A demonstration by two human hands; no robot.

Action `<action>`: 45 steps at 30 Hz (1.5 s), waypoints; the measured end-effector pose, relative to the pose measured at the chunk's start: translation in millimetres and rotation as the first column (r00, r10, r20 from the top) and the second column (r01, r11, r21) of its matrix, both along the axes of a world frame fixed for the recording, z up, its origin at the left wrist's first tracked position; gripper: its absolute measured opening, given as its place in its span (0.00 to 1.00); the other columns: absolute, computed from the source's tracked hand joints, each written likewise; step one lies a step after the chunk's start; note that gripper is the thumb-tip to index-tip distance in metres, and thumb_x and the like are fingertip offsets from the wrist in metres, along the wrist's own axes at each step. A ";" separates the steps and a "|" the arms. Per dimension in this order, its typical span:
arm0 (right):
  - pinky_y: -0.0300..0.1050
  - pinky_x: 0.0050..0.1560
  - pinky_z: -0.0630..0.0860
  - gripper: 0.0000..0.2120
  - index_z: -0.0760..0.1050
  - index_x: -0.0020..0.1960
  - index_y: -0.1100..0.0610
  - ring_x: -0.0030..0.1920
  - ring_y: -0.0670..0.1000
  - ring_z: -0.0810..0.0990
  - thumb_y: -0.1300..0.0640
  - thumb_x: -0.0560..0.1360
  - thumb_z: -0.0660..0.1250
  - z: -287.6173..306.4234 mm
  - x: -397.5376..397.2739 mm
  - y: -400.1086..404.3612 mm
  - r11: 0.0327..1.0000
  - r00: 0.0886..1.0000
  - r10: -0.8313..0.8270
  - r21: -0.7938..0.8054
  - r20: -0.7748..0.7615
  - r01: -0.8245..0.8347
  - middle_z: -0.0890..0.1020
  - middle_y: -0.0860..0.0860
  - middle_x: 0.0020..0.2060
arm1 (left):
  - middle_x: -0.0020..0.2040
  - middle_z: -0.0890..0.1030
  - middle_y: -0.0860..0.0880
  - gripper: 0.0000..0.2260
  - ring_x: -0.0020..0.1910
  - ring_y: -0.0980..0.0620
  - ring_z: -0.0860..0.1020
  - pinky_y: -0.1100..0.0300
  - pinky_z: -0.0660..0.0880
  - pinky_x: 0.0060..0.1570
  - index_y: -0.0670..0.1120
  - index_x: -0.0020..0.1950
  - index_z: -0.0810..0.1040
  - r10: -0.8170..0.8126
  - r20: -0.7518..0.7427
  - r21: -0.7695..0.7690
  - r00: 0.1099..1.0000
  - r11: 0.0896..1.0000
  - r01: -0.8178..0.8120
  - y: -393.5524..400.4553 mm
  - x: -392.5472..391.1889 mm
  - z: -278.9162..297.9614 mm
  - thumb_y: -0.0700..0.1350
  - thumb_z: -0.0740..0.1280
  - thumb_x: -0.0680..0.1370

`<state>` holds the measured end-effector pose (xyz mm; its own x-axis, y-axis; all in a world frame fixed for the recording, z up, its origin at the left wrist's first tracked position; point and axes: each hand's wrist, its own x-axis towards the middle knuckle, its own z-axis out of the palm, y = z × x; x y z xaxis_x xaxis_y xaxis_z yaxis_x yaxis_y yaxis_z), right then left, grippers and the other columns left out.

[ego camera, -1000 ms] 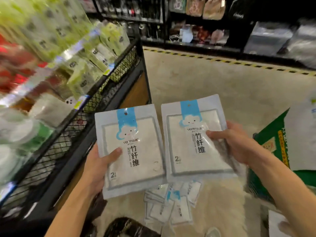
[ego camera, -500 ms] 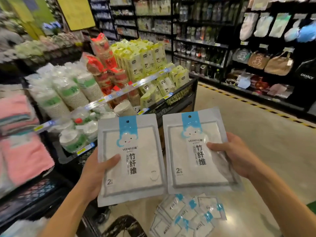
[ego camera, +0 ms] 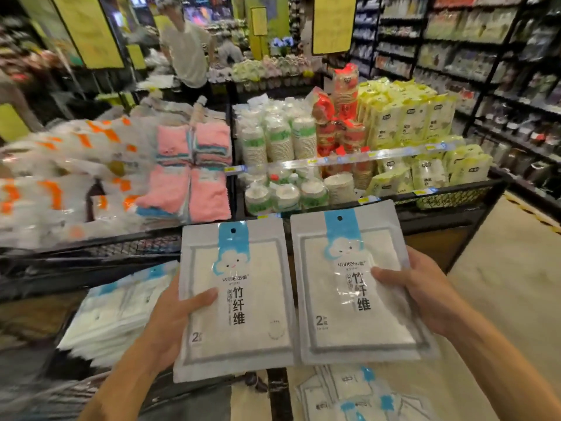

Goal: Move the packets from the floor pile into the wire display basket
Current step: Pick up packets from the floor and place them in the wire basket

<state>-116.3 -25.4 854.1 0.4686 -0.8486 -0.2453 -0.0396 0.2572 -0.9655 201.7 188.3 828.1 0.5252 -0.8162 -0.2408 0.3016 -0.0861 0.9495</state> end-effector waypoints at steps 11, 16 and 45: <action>0.58 0.49 0.84 0.18 0.76 0.64 0.61 0.50 0.63 0.87 0.70 0.76 0.70 1.4 152.0 84.5 0.968 0.968 0.250 0.018 -0.007 -0.250 0.87 0.61 0.51 | 0.56 0.85 0.36 0.24 0.52 0.32 0.84 0.35 0.81 0.49 0.46 0.66 0.76 0.230 -0.028 0.020 0.973 0.973 -0.229 150.9 99.1 -15.9 0.35 0.74 0.72; 0.54 0.39 0.86 0.16 0.75 0.63 0.62 0.48 0.64 0.87 0.70 0.76 0.69 -3.7 239.1 138.5 0.941 0.943 0.331 0.064 0.023 -0.332 0.87 0.62 0.50 | 0.57 0.84 0.35 0.24 0.52 0.31 0.84 0.37 0.82 0.46 0.43 0.67 0.75 0.314 -0.040 -0.003 0.949 0.949 -0.314 231.7 159.2 -17.2 0.33 0.72 0.72; 0.67 0.57 0.81 0.18 0.77 0.62 0.58 0.50 0.62 0.88 0.72 0.75 0.70 -132.6 553.0 93.0 0.890 0.900 0.413 0.272 -0.140 -0.366 0.88 0.58 0.50 | 0.60 0.84 0.40 0.19 0.57 0.37 0.84 0.32 0.79 0.54 0.48 0.71 0.72 0.547 -0.074 0.282 0.834 0.814 -0.508 226.0 386.4 -96.9 0.37 0.67 0.81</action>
<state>436.7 67.6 721.4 0.6744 -0.5139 -0.5302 -0.3585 0.3998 -0.8436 588.1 414.3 731.1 0.8011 -0.3291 -0.4999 0.4993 -0.0929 0.8614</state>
